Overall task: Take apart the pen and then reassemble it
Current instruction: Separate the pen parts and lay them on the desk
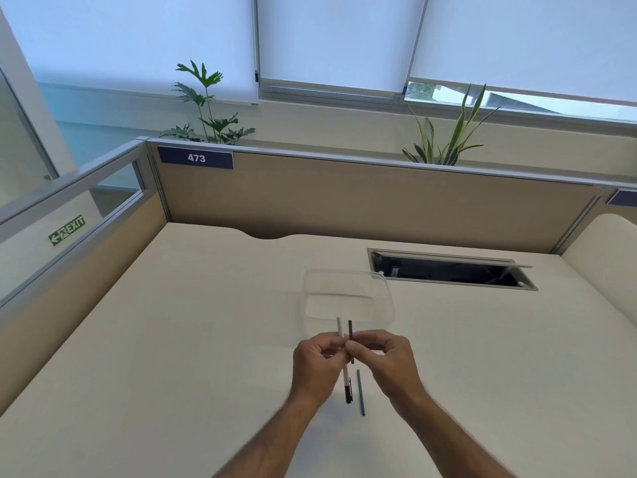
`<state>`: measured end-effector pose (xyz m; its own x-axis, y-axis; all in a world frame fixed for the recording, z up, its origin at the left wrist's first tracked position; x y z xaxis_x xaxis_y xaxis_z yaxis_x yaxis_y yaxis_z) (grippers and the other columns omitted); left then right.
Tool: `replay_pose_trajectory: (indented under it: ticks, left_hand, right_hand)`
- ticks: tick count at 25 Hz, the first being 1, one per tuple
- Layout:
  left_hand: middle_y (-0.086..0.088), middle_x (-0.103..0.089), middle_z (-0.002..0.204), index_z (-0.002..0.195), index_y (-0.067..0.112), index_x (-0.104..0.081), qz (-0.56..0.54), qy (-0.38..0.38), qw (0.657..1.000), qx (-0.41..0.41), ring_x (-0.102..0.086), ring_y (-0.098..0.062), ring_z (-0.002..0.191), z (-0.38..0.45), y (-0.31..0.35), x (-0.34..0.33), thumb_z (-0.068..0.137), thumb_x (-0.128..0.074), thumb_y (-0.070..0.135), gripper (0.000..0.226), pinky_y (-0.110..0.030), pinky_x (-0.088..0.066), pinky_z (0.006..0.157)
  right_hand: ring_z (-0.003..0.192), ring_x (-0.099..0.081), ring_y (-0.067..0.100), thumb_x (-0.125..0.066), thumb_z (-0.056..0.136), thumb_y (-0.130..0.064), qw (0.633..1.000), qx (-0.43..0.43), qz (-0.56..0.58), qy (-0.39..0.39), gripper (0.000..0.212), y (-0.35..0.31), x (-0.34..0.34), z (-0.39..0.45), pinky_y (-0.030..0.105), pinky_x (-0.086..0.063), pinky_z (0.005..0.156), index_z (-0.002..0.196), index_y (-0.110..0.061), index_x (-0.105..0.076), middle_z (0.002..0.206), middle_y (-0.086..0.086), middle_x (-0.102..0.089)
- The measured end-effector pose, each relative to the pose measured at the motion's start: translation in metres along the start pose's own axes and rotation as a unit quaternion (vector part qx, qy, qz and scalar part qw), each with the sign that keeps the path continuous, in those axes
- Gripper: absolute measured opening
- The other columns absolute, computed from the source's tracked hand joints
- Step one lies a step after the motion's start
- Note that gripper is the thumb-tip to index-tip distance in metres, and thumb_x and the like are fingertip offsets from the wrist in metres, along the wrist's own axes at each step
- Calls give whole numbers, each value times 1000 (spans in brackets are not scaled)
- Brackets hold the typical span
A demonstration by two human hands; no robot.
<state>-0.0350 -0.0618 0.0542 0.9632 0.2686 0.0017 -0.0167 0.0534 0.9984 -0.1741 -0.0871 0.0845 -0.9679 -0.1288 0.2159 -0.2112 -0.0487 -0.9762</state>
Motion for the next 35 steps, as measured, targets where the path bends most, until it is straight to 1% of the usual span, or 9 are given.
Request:
replay_pose_trajectory:
  ticks: [4, 9, 12, 16, 20, 24, 26, 31, 35]
  left_hand:
    - [7, -78, 89, 89, 22, -80, 42, 5, 998, -38, -73, -13, 79, 4, -1, 2, 80, -78, 11, 14, -34, -61, 70]
    - [10, -77, 91, 86, 22, -79, 69, 16, 996, -49, -71, -8, 80, 9, -2, 8, 79, -79, 7, 16, -29, -59, 70]
    - [10, -77, 85, 80, 18, -66, 68, 51, 996, -26, -71, -10, 78, 14, -5, 11, 79, -78, 5, 17, -30, -59, 69]
    - [10, -77, 85, 96, 27, -62, 42, 75, 996, -10, -70, -9, 77, 22, -6, 13, 80, -77, 10, 28, -22, -53, 65]
    - [10, -76, 83, 91, 25, -70, 56, 88, 994, -9, -70, -8, 77, 31, -8, 11, 83, -76, 17, 13, -22, -52, 64]
    - [10, -75, 79, 87, 24, -71, 60, 93, 994, -12, -70, -6, 75, 36, -9, 11, 82, -77, 18, 9, -17, -52, 63]
    - [11, -75, 78, 86, 23, -71, 62, 94, 994, -10, -69, -5, 74, 38, -10, 12, 82, -78, 17, 10, -15, -52, 62]
    - [8, -75, 79, 87, 21, -72, 77, 97, 992, -9, -69, -4, 73, 36, -13, 13, 81, -78, 16, 10, -17, -53, 63]
    - [8, -75, 78, 86, 23, -71, 82, 91, 992, -6, -68, -3, 73, 33, -14, 12, 81, -78, 16, 10, -19, -53, 64]
  right_hand:
    - [79, -75, 16, -81, 75, -10, 1000, 18, -10, -3, 13, -3, -3, 5, 37, -61, 76, 82, -21, -82, 80, 0, -79]
    - [76, -74, 12, -80, 80, -13, 998, 46, -22, 23, 10, -12, 0, 16, 22, -60, 70, 85, -21, -79, 78, -2, -79]
    - [75, -72, 4, -78, 81, -12, 987, 88, -127, 40, 13, -12, 6, 41, 17, -58, 72, 93, -18, -77, 82, -8, -76]
    - [79, -68, 14, -73, 84, -13, 936, 138, -324, -8, 15, -3, 7, 85, 31, -57, 78, 98, -15, -77, 89, 0, -75]
    - [88, -64, 22, -64, 90, -19, 864, 161, -474, -56, 18, 5, 1, 121, 41, -54, 80, 105, -21, -73, 99, 2, -73]
    - [103, -64, 26, -64, 90, -22, 808, 184, -556, -62, 26, 7, 0, 138, 42, -52, 84, 115, -21, -68, 114, 2, -71]
    - [103, -63, 27, -66, 89, -20, 812, 192, -549, -46, 28, 8, 1, 136, 42, -53, 83, 116, -19, -68, 114, 3, -72]
    - [85, -67, 19, -69, 86, -24, 880, 159, -448, 0, 20, 8, 7, 106, 35, -57, 72, 104, -16, -71, 97, 1, -74]
    - [71, -66, 12, -75, 76, -36, 905, 8, -424, -38, 16, 27, 13, 75, 31, -58, 68, 81, -21, -73, 77, -6, -73]
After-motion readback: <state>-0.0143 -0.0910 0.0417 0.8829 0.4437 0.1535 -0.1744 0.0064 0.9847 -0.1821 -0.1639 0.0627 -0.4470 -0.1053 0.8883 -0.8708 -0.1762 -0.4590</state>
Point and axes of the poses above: each hand's wrist, its own z-axis towards the middle knuckle, its own x-axis out of the back of the hand, y = z × x, the point moved 2 cm from there along z, towards the middle knuckle
